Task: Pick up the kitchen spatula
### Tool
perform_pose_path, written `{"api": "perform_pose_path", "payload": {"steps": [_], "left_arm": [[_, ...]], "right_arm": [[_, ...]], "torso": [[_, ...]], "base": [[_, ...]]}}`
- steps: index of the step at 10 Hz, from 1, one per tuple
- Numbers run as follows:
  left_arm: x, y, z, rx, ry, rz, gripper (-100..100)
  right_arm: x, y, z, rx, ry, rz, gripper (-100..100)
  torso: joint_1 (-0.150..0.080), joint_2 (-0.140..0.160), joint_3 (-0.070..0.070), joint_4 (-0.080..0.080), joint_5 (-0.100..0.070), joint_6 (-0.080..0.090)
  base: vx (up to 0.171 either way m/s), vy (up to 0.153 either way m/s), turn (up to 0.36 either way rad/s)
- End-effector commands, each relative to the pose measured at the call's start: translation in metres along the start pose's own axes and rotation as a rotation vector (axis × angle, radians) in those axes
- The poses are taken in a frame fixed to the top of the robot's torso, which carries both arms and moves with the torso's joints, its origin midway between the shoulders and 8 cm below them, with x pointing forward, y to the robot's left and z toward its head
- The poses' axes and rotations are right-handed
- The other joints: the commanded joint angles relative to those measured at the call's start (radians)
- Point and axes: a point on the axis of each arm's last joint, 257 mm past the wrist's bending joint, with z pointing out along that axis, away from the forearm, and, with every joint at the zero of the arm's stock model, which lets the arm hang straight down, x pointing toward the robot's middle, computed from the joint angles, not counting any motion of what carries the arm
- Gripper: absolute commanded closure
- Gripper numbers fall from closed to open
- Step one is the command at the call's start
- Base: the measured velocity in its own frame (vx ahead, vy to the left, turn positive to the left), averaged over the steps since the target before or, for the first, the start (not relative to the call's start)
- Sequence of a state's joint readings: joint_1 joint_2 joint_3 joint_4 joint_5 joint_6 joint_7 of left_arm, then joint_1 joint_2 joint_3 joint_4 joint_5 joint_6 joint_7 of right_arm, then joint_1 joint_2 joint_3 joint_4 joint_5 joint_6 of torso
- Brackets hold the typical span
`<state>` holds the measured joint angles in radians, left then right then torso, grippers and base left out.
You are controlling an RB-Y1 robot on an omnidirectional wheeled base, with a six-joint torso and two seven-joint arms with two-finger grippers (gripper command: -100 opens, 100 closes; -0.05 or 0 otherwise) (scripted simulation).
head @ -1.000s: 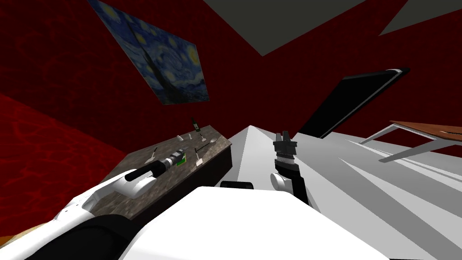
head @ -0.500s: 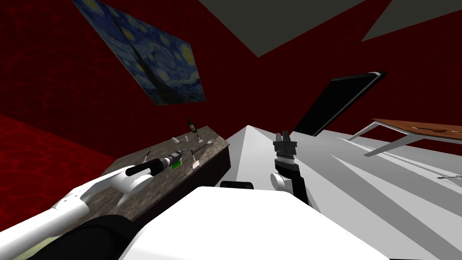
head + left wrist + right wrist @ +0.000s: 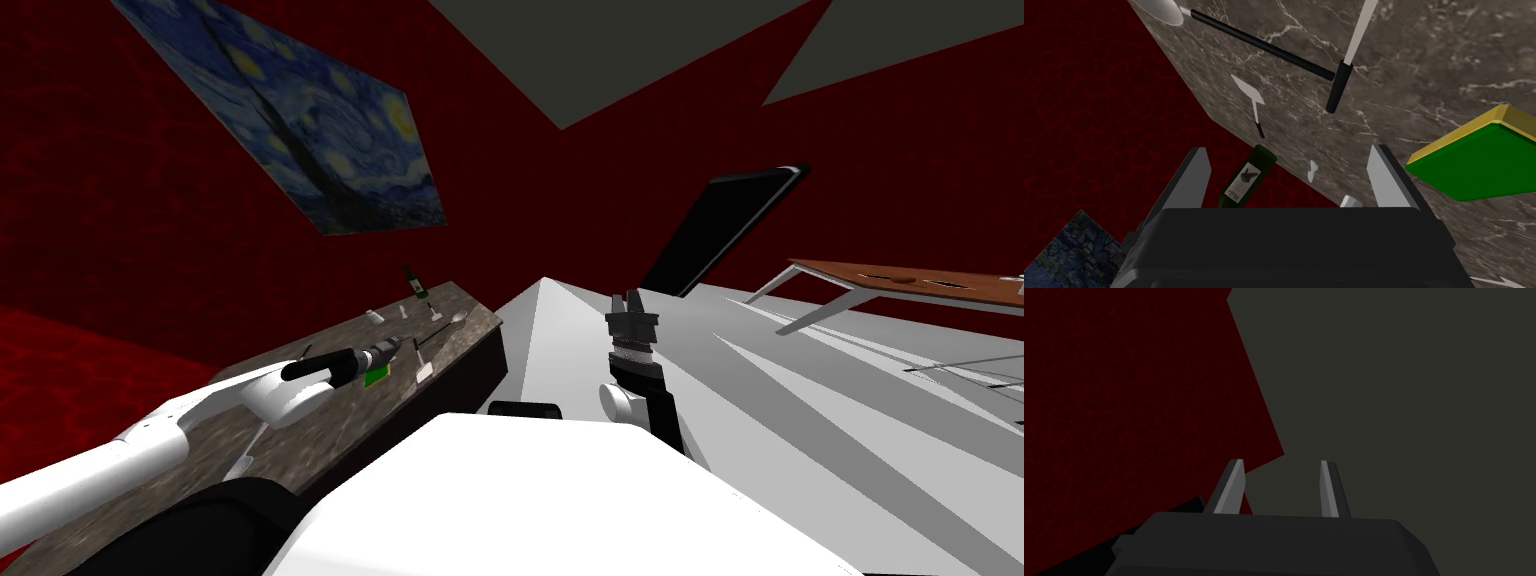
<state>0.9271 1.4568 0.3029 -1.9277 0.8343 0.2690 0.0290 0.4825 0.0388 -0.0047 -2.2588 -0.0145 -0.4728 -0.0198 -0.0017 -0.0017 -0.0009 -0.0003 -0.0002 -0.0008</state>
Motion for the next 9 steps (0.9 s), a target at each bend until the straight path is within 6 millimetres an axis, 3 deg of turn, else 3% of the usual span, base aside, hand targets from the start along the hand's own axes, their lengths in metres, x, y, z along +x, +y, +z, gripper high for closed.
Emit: {"api": "perform_pose_path", "payload": {"steps": [1,2,3,4,6,7,9], "left_arm": [[-0.002,0.019,0.001,-0.064,0.014,0.017,-100],[-0.003,0.016,0.002,-0.065,0.017,0.033,-100],[-0.003,0.033,0.001,-0.118,0.029,0.041,-100],[-0.004,0.031,0.002,-0.119,0.031,0.051,-100],[-0.004,0.065,-0.002,-0.220,0.057,0.069,-100],[-0.005,0.062,-0.001,-0.220,0.059,0.083,-100],[-0.003,0.094,-0.007,-0.311,0.088,0.105,-100]], "right_arm": [[0.000,0.000,0.000,0.000,0.000,0.000,0],[0.000,0.000,0.000,0.000,0.000,0.000,0],[0.000,0.000,0.000,0.000,0.000,0.000,0],[0.000,0.000,0.000,0.000,0.000,0.000,0],[0.000,0.000,0.000,0.000,0.000,0.000,0],[0.000,0.000,0.000,0.000,0.000,0.000,0],[0.000,0.000,0.000,0.000,0.000,0.000,0]], "torso": [[0.000,0.000,0.000,0.000,0.000,0.000],[0.000,-0.001,0.000,0.000,0.000,0.000],[0.000,0.000,0.000,0.000,0.000,0.000],[0.000,-0.001,0.000,0.000,0.000,0.000],[0.000,-0.001,0.000,0.000,0.000,0.000],[-0.001,-0.001,-0.001,0.000,0.000,0.000],[-0.001,-0.001,-0.001,0.000,0.000,0.000]], "base": [[0.037,-0.034,-0.122],[0.027,-0.026,-0.066],[0.037,-0.030,-0.096],[0.032,-0.025,-0.068],[0.044,-0.033,-0.140],[0.036,-0.030,-0.038],[0.059,-0.041,-0.108]]}}
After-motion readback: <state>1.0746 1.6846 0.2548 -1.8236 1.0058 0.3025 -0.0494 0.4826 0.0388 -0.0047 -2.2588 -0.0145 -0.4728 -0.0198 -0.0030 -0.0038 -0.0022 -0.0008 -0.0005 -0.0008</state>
